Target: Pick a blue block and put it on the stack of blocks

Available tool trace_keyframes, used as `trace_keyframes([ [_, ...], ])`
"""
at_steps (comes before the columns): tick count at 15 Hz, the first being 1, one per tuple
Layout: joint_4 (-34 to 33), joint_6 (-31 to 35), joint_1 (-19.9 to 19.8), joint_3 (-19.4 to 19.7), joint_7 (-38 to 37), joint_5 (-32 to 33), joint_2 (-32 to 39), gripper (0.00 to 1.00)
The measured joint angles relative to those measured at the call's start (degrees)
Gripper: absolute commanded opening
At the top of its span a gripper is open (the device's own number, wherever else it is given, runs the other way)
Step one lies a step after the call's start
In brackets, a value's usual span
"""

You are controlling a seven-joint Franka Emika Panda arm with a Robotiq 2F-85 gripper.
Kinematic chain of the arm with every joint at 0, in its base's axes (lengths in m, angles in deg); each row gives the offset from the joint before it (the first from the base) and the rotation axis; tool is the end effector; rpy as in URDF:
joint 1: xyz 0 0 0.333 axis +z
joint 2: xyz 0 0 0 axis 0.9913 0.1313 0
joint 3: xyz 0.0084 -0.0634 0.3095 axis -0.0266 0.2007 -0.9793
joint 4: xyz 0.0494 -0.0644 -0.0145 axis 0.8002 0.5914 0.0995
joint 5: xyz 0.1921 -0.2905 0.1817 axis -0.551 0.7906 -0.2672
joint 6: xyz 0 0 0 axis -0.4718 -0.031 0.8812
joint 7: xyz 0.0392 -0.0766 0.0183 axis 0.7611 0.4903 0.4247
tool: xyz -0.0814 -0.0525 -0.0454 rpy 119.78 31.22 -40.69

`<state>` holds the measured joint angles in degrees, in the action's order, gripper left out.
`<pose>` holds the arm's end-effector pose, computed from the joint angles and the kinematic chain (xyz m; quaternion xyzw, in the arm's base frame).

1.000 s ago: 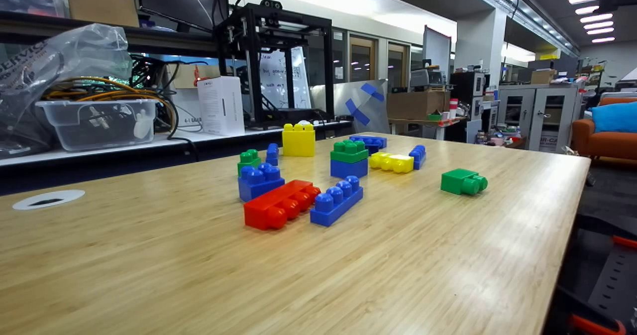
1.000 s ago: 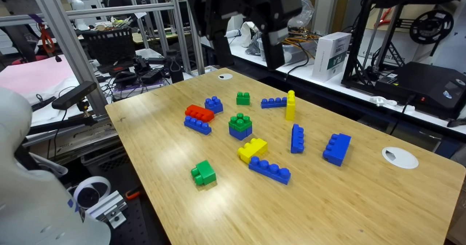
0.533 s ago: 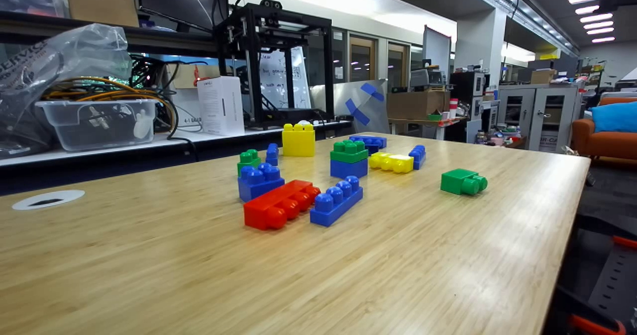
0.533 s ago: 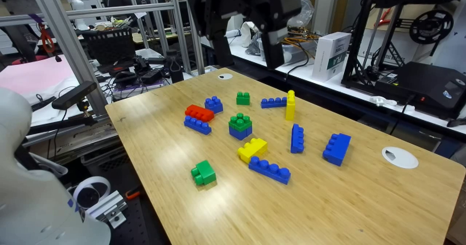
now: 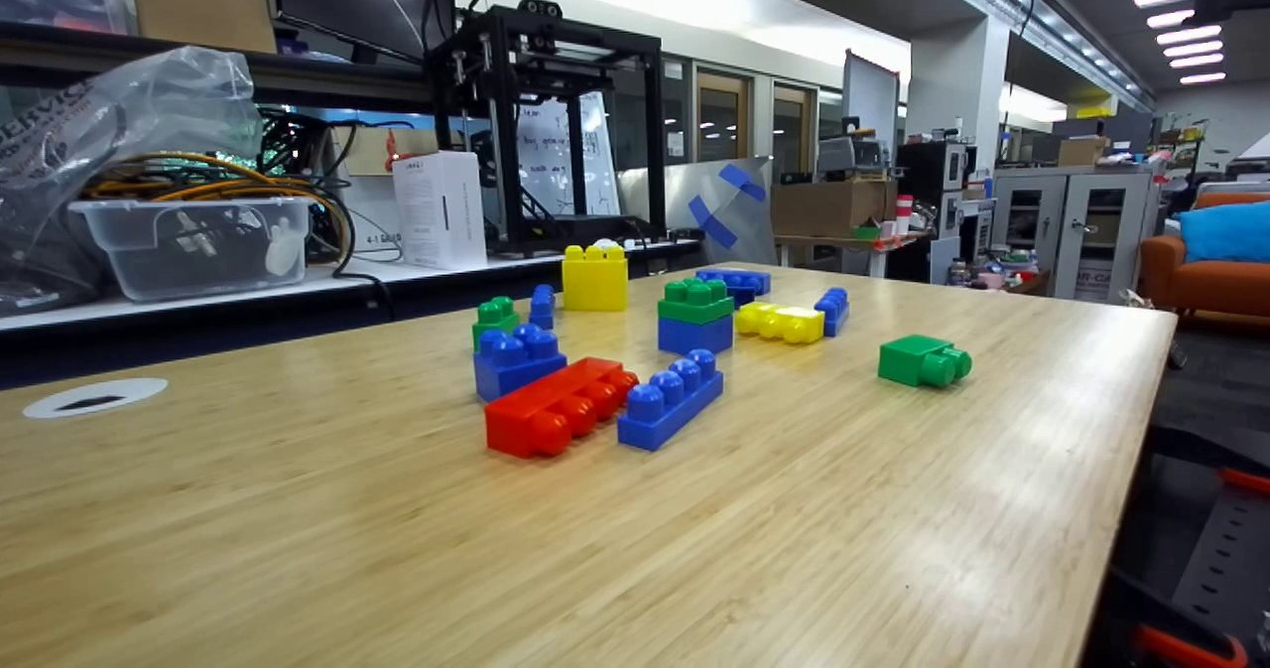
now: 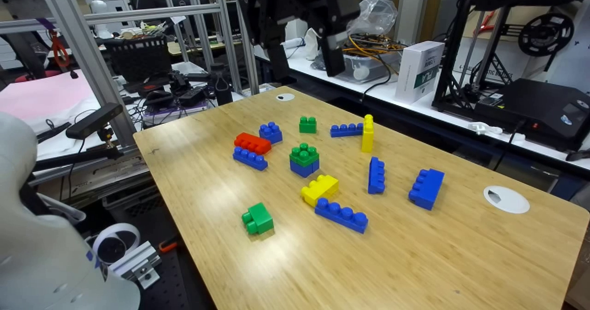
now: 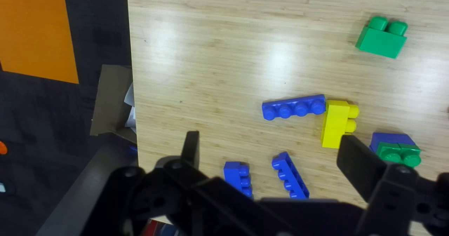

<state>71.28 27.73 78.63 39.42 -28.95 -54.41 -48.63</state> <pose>0.3592 -0.1228 0.5682 0.9863 0.0967 0.0622 0.1181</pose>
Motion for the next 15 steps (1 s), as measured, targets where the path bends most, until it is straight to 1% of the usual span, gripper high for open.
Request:
trace_keyframes([
  [6, 0.0, 3.5, 3.7, -5.5, -8.2, -1.1, 4.9, 1.00],
  [12, -0.7, 7.6, 6.5, -8.3, -9.0, -2.9, 11.0, 1.00],
  [15, -1.5, 8.0, 7.6, -9.5, -9.1, -5.0, 13.1, 1.00],
])
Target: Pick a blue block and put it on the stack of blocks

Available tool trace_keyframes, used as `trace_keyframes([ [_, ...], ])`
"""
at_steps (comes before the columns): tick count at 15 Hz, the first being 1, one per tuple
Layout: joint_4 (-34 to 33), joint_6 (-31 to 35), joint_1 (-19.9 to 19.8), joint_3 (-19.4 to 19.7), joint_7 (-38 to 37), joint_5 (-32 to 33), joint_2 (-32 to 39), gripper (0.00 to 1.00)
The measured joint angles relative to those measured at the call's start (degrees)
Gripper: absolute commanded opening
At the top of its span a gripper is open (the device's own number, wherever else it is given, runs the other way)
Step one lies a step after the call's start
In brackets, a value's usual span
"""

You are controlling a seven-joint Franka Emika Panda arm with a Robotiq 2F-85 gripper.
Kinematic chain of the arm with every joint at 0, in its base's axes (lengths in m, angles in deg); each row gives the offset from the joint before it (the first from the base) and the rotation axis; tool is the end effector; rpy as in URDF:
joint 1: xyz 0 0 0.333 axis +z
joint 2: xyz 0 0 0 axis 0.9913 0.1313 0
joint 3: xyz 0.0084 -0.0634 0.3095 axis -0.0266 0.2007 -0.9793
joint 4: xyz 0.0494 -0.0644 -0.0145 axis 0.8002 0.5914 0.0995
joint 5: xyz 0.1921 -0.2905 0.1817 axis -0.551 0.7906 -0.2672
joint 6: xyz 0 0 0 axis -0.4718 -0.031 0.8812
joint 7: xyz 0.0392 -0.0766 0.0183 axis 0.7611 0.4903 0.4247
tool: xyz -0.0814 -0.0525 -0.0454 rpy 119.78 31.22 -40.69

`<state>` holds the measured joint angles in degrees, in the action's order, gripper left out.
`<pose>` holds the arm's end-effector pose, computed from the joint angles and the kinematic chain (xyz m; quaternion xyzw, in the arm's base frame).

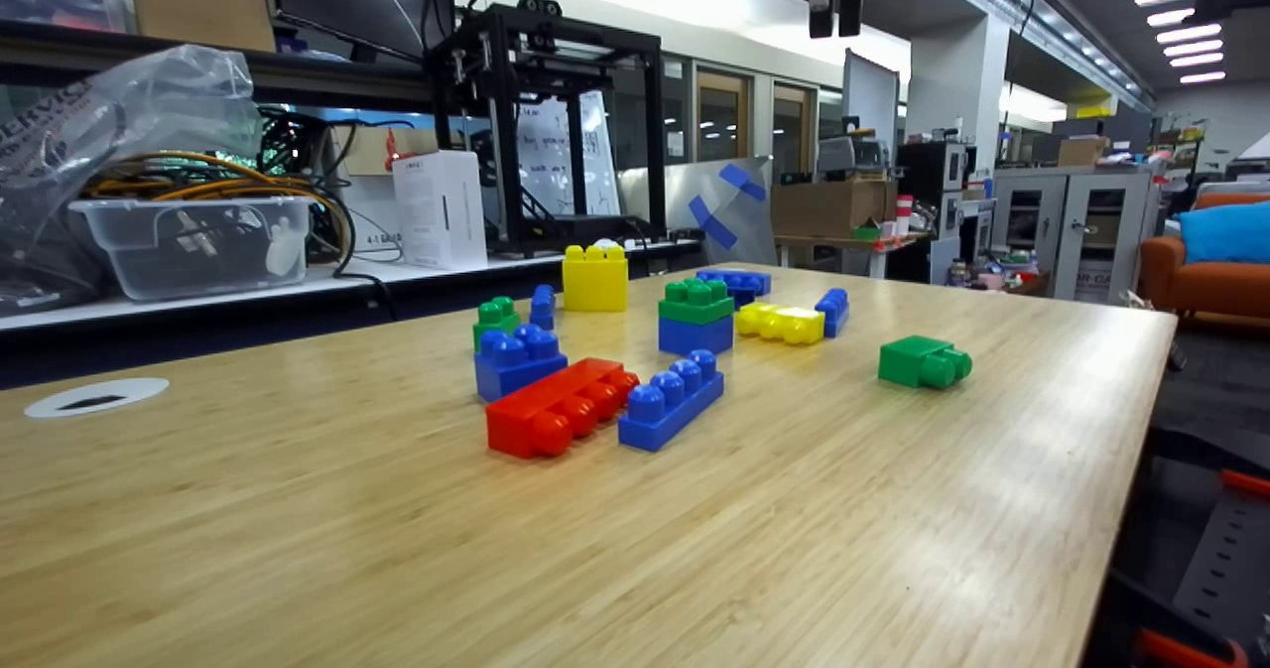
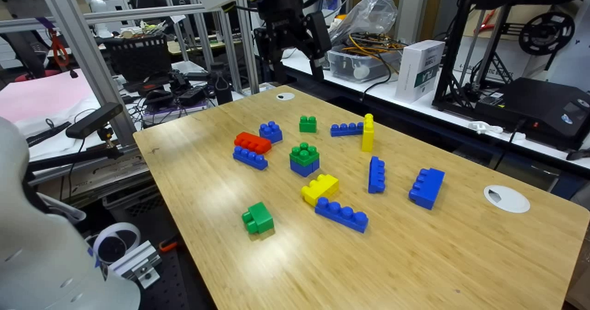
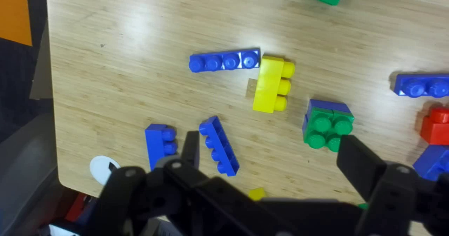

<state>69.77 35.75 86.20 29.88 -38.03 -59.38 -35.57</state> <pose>0.4377 0.0129 0.5072 0.9800 0.1606 0.0574 0.1030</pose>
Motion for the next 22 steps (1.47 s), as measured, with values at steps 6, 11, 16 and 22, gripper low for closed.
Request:
trace_keyframes([
  [6, -2.1, 0.1, 1.3, -2.6, -3.5, -3.6, 4.5, 1.00],
  [11, -3.3, 0.1, 1.6, -4.0, -5.1, -4.3, 6.7, 1.00],
  [16, -3.4, 0.1, 1.6, -4.0, -5.1, -4.3, 6.7, 1.00],
  [22, -3.4, 0.1, 1.6, -4.3, -5.1, -4.3, 6.7, 1.00],
])
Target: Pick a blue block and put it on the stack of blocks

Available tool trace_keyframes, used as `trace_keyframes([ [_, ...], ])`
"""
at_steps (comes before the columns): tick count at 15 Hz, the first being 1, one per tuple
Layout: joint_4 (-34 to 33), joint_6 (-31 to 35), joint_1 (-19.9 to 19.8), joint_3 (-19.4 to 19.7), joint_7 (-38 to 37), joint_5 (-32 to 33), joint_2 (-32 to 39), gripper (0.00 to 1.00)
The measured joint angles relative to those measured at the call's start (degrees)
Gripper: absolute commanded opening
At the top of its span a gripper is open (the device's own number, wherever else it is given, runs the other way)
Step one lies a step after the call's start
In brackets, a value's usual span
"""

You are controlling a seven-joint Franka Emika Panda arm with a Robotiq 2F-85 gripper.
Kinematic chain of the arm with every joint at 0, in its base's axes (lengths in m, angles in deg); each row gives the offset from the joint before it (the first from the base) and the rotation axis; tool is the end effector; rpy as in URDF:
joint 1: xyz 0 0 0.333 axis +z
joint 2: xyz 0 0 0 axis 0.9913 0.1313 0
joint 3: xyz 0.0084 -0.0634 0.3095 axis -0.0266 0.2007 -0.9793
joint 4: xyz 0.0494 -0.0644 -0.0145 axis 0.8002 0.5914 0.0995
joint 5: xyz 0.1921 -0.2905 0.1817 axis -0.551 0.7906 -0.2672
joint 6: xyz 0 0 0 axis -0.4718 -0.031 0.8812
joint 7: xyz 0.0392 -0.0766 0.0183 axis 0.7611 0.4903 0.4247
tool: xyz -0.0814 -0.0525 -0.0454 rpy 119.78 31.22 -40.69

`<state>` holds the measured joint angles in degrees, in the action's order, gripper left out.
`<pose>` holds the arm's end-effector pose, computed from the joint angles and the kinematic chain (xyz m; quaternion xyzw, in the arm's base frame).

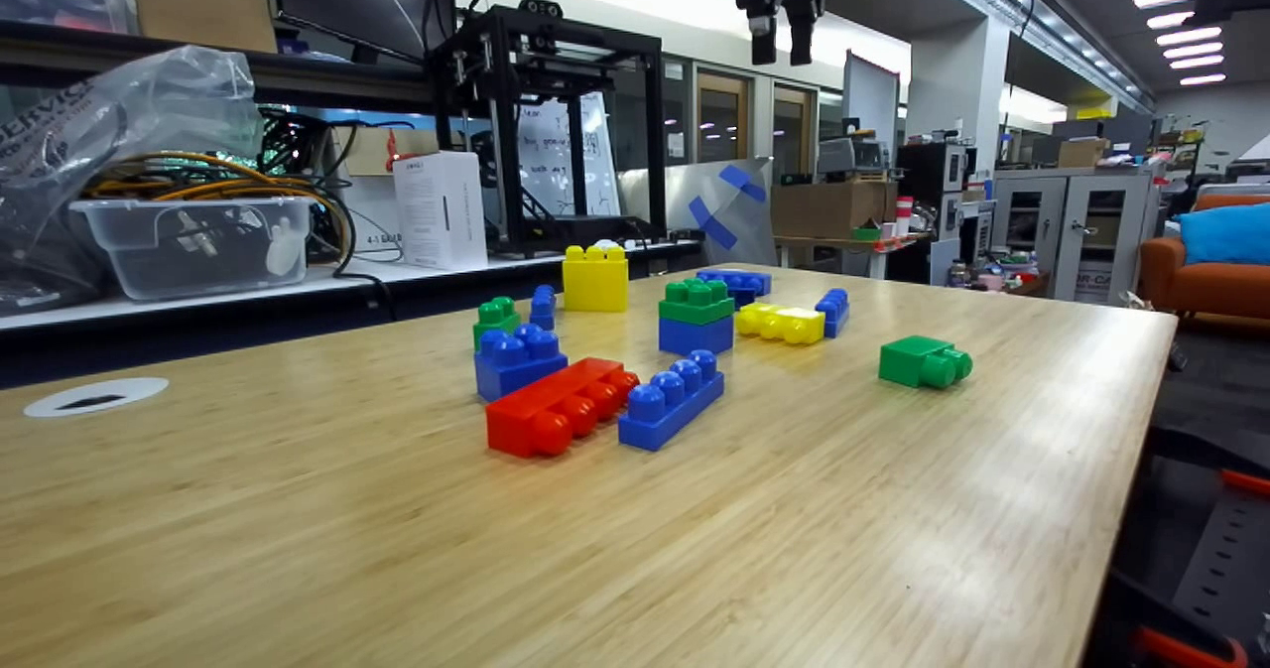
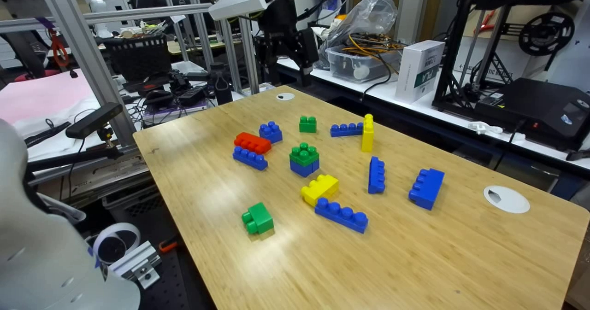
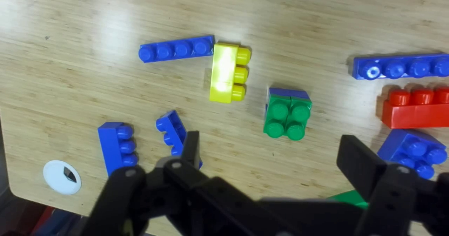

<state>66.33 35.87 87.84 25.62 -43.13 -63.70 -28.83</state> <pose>0.4616 0.0683 0.4826 0.9846 0.1536 0.0379 0.0742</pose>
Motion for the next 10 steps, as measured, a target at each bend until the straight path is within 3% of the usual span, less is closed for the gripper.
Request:
trace_keyframes([
  [5, -1.0, 3.3, 1.5, -3.1, -3.1, 0.0, 2.4, 1.00],
  [10, -5.5, 5.7, 3.3, -5.5, -7.2, -0.4, 9.8, 1.00],
])
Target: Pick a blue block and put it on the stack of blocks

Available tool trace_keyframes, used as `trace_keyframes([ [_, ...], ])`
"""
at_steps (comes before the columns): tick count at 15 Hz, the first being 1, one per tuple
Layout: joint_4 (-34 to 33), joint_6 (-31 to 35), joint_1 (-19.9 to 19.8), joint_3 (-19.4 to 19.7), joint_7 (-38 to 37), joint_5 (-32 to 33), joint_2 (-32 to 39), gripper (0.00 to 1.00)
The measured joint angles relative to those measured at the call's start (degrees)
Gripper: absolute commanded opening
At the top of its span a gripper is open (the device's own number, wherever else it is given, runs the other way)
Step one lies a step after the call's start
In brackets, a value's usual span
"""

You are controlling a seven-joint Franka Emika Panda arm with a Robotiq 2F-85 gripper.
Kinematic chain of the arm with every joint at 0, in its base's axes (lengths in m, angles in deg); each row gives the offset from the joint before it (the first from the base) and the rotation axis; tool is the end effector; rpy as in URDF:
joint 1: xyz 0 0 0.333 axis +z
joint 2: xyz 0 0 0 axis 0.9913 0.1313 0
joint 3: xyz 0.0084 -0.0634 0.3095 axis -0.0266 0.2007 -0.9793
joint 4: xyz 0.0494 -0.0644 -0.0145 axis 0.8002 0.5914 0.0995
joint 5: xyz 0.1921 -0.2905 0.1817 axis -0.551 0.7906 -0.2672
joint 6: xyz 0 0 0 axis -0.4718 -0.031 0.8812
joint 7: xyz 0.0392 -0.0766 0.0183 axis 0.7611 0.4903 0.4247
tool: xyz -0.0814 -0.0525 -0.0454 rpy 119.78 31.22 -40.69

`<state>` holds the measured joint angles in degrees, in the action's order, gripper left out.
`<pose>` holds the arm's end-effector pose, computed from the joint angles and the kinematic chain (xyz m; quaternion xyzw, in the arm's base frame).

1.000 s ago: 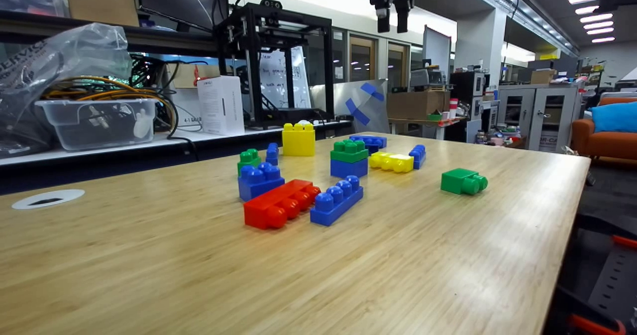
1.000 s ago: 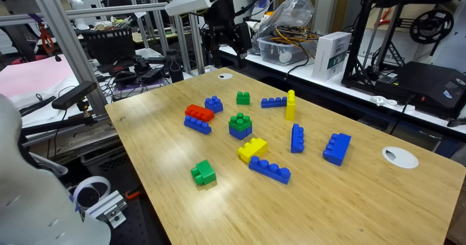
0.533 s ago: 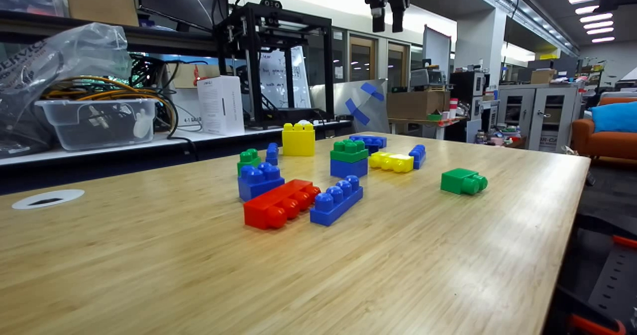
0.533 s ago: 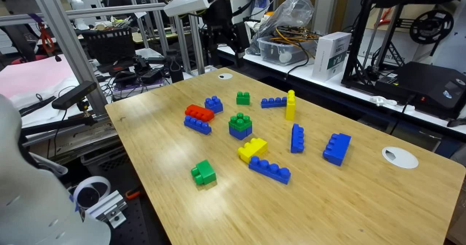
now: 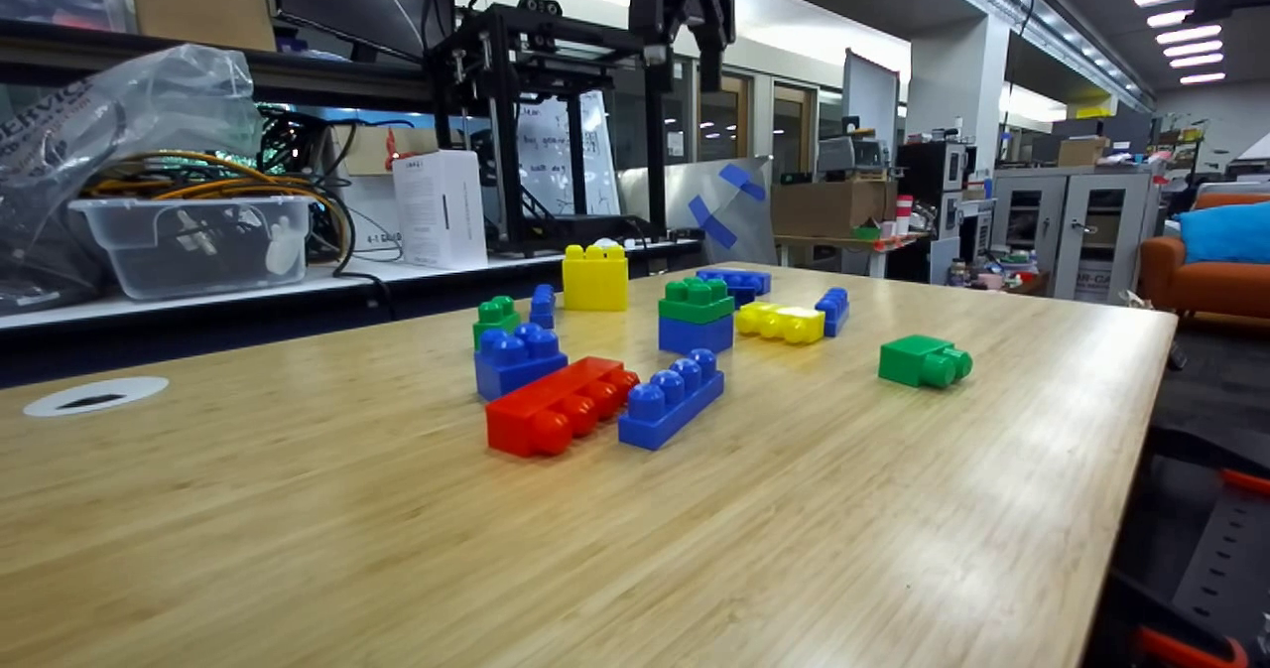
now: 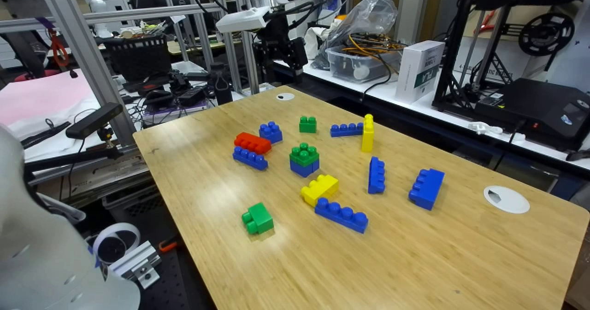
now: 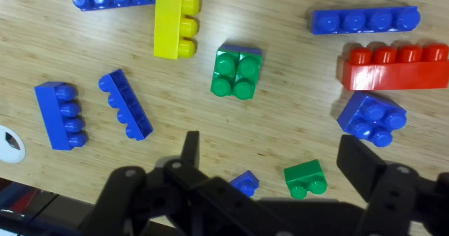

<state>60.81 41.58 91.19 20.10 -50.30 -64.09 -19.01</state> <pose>0.4938 0.1569 0.4532 0.9813 0.1729 0.0585 0.0608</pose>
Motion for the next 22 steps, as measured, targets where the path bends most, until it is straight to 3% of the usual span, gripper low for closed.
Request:
trace_keyframes([
  [11, -13.5, 0.2, 5.3, -3.2, -6.7, -2.8, 18.5, 1.00],
  [22, -20.4, 0.2, 7.9, -3.1, -19.2, -5.0, 29.2, 1.00],
])
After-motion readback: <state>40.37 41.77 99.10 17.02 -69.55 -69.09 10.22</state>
